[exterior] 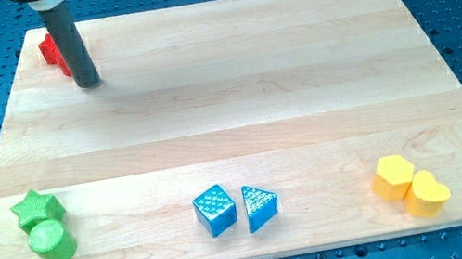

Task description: Move the green star diagonally top right to the green circle

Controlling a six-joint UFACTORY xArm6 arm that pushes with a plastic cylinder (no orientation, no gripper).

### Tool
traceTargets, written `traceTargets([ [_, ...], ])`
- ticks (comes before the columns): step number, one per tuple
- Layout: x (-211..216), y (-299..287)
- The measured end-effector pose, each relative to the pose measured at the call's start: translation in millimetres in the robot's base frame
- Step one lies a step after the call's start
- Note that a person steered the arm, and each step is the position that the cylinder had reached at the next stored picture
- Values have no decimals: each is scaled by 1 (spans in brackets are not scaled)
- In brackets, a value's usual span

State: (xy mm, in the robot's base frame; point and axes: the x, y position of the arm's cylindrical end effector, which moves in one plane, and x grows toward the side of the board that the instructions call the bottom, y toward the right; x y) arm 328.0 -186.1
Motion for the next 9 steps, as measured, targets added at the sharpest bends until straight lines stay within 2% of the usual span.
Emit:
traceTargets([
  [2, 8, -5],
  [3, 37, 3],
  [4, 81, -32],
  [5, 133, -99],
  [6, 185, -118],
  [7, 225, -74],
  [9, 191, 68],
])
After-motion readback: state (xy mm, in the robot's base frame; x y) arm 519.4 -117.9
